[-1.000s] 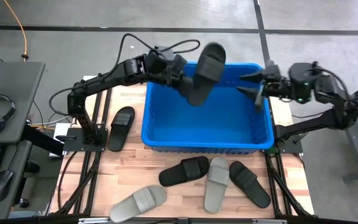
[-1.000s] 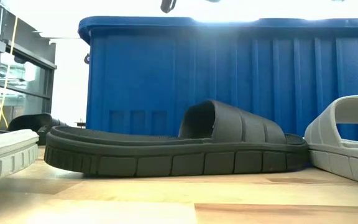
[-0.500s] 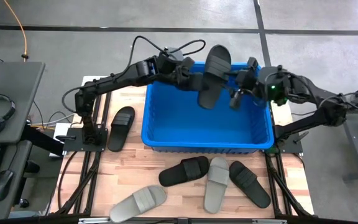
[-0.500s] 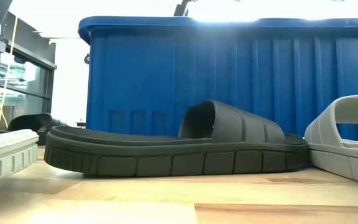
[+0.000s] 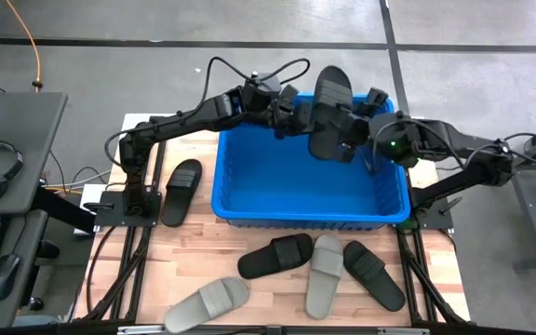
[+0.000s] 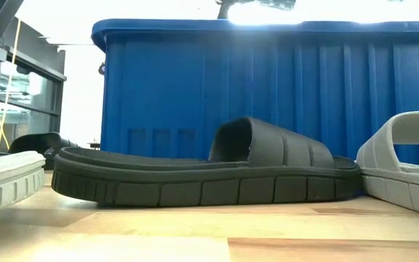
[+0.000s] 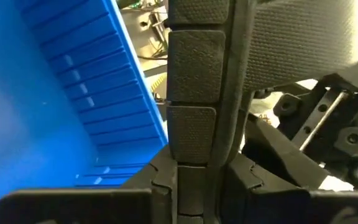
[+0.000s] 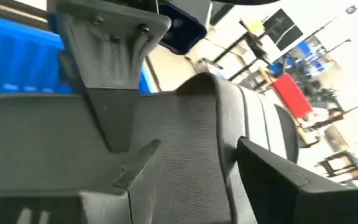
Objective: Pick and place slides into bin
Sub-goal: Put the black slides into the blue bin
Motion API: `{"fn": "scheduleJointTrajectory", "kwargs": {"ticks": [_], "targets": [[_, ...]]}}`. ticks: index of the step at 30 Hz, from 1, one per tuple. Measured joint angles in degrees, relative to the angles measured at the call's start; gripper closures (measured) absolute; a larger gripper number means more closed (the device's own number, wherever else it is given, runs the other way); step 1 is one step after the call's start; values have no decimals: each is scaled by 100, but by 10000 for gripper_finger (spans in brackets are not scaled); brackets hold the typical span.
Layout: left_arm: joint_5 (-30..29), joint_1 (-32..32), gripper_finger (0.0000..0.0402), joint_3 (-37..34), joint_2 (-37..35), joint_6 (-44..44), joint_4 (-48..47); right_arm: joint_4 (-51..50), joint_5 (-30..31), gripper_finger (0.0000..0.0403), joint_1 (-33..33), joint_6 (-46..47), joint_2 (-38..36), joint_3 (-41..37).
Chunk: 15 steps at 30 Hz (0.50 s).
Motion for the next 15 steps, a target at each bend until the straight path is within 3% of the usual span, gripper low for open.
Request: {"fn": "scheduleJointTrajectory", "kwargs": {"ticks": [9,15], "targets": [[-11,-2,343,2,-2,-133,-16,12,489,218,-4,-162,-1,0],[-6,-44,346,2,-2,-134,-46,75,482,269,-4,-184,-1,0]]}}
